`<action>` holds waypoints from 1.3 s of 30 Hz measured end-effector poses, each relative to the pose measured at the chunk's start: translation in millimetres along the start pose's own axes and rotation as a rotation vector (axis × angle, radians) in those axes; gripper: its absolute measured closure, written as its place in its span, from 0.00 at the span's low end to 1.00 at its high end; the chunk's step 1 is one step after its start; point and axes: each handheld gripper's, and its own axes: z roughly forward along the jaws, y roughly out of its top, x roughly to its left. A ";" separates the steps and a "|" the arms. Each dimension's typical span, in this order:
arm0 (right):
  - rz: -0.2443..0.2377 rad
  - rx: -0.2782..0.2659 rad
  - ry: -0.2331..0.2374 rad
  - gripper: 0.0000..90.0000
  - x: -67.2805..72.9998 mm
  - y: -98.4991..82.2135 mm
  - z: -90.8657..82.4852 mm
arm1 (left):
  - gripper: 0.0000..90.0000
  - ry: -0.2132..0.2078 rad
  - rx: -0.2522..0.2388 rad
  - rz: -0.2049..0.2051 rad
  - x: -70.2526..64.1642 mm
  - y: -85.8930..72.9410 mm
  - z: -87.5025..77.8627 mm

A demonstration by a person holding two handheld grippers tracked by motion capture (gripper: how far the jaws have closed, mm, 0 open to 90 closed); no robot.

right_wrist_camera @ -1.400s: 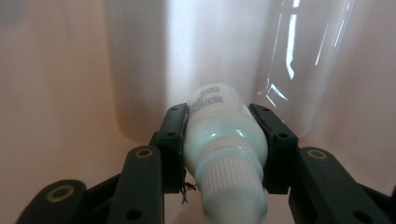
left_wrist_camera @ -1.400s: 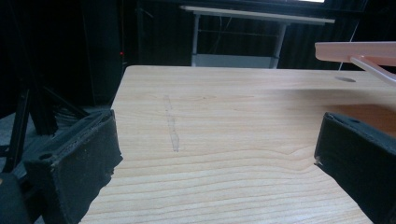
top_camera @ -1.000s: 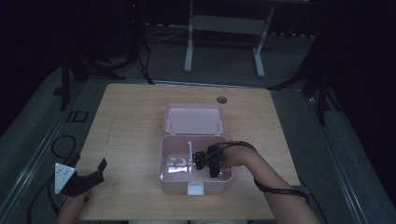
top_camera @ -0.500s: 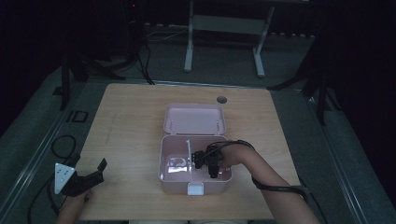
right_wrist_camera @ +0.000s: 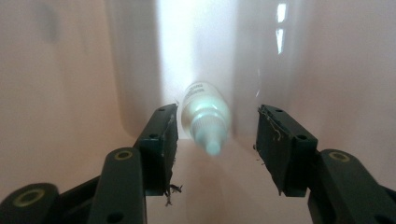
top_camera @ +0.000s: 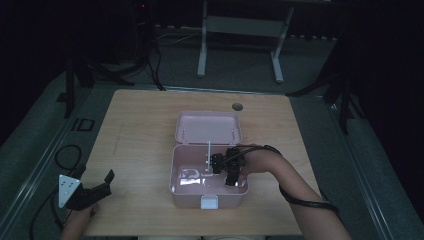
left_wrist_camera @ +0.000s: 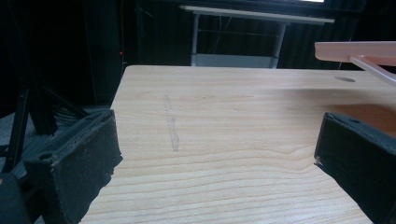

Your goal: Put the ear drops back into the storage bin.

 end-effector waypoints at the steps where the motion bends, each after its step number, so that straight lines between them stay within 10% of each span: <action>1: 0.002 -0.013 -0.005 0.52 0.8 -1.7 -4.5 | 0.00 0.000 0.000 0.001 0.0 0.0 0.0; 21: 0.102 -0.258 -0.073 0.15 1.7 -51.3 -62.8 | 0.00 0.002 -0.002 -0.001 -0.4 0.0 0.2; 39: 0.268 -0.363 -0.171 0.15 -3.8 -128.0 -62.0 | 0.00 0.004 0.000 0.005 -0.4 0.0 0.1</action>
